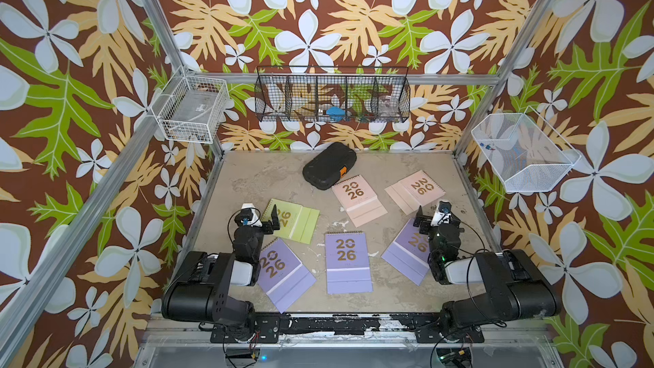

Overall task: Stack the calendars
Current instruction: Pick up the calendar at the center of the board.

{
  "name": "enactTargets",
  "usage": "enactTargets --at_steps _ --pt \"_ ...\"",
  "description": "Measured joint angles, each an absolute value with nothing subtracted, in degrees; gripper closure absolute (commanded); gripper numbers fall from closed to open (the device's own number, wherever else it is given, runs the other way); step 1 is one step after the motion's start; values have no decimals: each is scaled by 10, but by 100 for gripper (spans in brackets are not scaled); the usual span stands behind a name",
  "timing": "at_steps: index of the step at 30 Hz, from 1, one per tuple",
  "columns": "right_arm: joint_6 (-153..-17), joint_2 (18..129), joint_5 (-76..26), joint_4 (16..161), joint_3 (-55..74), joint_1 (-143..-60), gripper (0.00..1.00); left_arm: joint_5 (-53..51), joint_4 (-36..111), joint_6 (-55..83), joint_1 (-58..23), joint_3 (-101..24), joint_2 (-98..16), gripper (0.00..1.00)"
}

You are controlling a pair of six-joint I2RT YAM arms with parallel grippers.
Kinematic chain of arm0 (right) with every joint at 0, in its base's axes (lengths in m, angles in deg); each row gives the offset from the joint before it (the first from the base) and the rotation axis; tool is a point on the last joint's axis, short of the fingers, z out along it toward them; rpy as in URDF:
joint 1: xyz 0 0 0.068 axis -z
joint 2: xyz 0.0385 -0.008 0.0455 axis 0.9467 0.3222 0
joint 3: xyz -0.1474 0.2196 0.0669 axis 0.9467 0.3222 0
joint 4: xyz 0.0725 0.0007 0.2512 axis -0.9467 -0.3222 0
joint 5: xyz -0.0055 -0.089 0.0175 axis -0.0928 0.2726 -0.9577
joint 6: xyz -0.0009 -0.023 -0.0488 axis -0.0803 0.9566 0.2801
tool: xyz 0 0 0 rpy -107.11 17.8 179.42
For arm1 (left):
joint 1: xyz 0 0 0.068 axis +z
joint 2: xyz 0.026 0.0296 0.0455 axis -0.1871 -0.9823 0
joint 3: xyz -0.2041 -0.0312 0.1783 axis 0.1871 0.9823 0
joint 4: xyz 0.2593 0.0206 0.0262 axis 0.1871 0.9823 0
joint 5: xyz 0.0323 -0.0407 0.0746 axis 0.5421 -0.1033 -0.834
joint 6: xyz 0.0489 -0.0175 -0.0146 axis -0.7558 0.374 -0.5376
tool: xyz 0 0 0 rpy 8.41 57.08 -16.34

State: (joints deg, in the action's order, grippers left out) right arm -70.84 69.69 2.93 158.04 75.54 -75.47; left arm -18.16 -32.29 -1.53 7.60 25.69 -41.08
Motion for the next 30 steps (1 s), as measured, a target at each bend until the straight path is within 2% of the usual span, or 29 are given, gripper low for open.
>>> enactTargets --at_steps 20,23,26,30 --pt "-709 690 30 1579 755 -753 0 -163 -303 -14 89 248 -401 0" --pt "-714 627 45 1472 706 -758 0 -179 -217 -4 84 197 -349 0" --pt "-748 578 68 1331 601 -765 0 -200 -162 -1 75 158 -305 0" --pt "-796 531 103 1121 532 -772 0 -218 -51 38 62 116 -233 3"
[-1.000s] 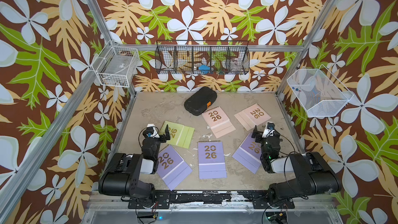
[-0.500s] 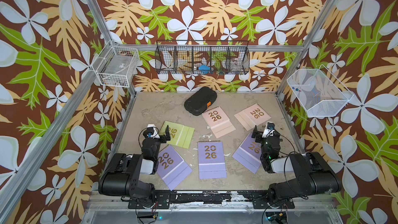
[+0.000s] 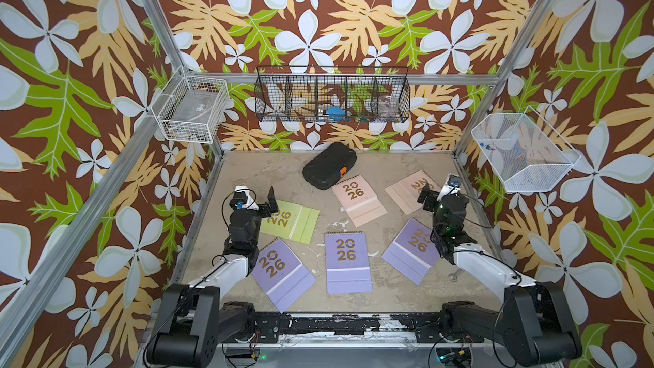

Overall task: Stack the calendars
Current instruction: Pick up the calendar at the center of the board.

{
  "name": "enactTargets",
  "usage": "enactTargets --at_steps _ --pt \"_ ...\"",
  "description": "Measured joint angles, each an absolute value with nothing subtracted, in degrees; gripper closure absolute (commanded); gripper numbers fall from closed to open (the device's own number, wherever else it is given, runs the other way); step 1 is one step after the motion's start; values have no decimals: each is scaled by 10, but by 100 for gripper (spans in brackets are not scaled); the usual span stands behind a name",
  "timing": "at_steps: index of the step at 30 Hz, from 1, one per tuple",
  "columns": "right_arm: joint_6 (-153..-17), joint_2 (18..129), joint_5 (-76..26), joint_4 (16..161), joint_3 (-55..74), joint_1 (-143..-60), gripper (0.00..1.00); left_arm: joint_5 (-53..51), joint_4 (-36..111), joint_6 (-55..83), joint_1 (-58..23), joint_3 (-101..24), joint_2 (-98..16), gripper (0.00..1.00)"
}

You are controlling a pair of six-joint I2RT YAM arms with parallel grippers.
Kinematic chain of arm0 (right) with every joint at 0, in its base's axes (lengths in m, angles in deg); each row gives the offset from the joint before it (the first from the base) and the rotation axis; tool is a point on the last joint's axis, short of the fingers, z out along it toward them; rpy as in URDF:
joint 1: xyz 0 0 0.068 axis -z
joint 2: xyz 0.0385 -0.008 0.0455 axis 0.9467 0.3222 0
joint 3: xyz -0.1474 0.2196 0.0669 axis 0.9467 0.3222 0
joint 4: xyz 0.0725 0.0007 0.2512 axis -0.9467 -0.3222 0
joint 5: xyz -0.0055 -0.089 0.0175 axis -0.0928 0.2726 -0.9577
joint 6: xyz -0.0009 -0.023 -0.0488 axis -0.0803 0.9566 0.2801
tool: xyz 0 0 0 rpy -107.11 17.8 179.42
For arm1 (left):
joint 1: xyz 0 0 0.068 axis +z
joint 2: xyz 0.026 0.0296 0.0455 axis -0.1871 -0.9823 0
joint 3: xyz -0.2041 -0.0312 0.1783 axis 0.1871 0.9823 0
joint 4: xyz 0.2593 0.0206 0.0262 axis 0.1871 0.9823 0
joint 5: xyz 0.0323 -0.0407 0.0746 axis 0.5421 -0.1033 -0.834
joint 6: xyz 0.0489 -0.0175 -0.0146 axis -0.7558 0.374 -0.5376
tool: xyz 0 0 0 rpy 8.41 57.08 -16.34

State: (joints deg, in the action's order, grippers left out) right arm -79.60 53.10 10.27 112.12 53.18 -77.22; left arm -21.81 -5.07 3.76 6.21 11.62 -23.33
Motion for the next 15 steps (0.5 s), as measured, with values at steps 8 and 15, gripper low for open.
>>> enactTargets --at_steps 8,15 --pt "-912 412 98 808 457 -772 0 -235 127 146 -18 40 -155 15" --pt "-976 424 3 662 448 -736 0 -233 203 224 -152 10 -196 15"
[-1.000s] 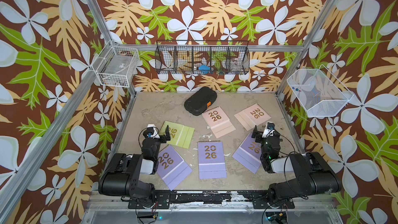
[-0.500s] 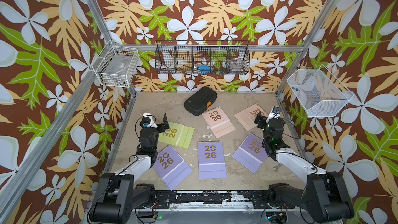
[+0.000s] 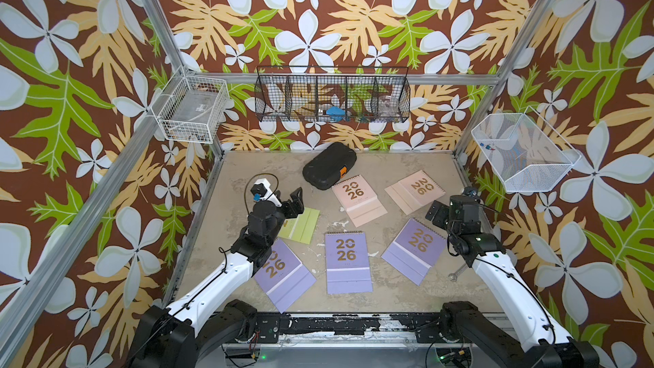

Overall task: Stack the calendars
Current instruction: Pick up the calendar at the center of the board.

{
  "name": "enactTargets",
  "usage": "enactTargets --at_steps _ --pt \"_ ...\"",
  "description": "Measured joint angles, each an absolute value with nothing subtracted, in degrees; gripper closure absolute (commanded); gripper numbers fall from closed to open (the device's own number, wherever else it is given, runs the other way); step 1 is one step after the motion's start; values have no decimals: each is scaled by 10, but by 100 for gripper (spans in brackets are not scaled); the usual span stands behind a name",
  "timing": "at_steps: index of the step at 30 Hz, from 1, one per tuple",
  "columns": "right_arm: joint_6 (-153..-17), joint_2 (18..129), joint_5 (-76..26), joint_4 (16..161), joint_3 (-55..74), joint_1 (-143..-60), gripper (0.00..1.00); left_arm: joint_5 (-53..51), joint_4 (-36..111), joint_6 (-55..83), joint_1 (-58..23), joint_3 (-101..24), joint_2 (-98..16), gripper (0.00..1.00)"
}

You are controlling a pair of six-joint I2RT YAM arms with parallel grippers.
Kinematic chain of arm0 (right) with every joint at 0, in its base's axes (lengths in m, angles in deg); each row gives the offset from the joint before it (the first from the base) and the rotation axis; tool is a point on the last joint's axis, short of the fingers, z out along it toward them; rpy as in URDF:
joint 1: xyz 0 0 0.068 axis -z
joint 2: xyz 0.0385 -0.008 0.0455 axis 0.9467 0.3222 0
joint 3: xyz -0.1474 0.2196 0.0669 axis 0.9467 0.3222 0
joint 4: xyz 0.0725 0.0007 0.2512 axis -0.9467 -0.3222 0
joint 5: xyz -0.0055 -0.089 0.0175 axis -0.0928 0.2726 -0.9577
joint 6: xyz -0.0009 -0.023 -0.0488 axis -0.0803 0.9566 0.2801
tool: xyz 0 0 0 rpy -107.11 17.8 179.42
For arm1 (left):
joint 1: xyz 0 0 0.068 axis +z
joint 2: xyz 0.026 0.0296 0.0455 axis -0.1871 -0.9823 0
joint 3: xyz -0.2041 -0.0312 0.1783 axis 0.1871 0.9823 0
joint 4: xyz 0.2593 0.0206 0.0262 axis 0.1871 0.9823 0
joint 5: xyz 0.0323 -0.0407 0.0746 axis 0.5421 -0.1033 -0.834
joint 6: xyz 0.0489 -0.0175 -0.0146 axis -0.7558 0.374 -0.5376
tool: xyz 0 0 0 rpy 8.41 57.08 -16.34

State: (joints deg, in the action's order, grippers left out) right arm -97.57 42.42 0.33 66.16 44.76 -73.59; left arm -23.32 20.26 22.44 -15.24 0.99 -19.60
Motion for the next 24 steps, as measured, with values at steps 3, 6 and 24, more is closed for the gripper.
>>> enactTargets --at_steps 3,6,24 --pt "-992 461 -39 631 456 -713 0 -235 215 245 -206 -14 -242 15" --pt "-1005 483 -81 615 482 -677 0 -234 223 259 -254 -38 -291 15" --pt "-957 560 -257 662 546 -550 0 -115 231 345 -371 -208 -571 34"
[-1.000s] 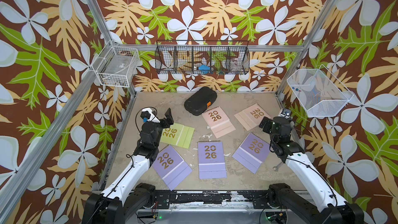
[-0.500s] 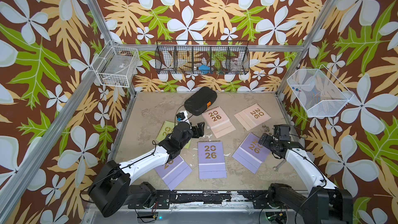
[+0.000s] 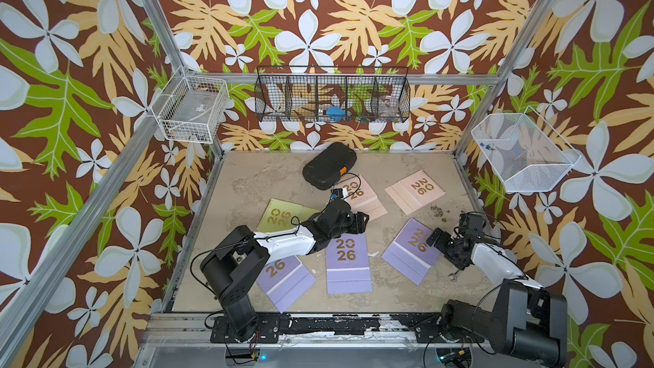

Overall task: Stack the calendars
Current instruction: Pick up the calendar at the center of the board.

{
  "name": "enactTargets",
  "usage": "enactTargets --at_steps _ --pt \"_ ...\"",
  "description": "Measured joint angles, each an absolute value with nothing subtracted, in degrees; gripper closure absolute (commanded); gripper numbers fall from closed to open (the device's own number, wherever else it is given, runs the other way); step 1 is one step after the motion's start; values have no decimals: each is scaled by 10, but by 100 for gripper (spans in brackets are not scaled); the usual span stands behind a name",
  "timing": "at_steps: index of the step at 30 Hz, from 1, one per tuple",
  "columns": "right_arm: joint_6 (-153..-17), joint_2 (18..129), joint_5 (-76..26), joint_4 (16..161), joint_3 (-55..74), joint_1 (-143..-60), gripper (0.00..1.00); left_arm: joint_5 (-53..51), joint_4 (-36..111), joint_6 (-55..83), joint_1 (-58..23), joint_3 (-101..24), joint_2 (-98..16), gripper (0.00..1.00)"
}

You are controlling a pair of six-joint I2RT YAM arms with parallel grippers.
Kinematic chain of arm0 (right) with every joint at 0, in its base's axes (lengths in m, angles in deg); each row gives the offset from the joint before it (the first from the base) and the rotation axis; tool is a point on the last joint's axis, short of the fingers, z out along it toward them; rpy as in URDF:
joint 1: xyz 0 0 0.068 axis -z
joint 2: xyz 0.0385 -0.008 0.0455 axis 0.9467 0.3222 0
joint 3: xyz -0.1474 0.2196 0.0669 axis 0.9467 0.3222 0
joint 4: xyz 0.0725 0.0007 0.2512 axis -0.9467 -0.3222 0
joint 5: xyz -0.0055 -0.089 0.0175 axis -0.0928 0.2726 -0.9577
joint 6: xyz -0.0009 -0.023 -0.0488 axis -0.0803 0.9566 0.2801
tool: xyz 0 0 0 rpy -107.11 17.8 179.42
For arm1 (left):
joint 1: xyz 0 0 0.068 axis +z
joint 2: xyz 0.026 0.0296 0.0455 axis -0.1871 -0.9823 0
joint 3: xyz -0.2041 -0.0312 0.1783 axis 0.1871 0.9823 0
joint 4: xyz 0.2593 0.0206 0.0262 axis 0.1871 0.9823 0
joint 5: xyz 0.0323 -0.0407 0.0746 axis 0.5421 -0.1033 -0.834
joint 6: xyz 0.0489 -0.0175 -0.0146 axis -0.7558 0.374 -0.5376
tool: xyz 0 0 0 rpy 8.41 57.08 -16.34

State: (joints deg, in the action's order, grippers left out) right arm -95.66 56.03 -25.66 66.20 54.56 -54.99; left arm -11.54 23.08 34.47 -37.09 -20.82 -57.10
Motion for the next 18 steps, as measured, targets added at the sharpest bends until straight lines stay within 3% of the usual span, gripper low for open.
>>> enactTargets --at_steps 18 --pt "-921 600 -360 736 542 -546 0 12 247 416 -396 -330 -738 49"
